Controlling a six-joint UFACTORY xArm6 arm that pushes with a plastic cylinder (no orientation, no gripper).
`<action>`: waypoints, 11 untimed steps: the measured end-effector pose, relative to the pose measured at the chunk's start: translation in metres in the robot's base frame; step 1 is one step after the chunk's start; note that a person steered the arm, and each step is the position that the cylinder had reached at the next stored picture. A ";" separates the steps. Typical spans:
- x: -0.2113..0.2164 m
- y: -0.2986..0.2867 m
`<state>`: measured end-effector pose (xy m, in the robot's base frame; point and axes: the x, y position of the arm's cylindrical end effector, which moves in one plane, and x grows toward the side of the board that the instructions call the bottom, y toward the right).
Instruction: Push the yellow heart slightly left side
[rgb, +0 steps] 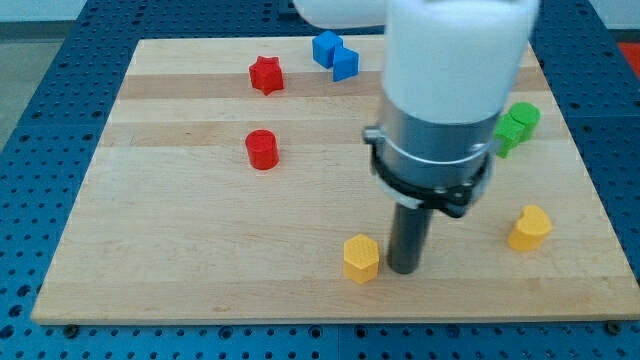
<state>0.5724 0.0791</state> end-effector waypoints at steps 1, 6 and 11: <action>0.000 0.045; -0.027 0.160; -0.035 0.105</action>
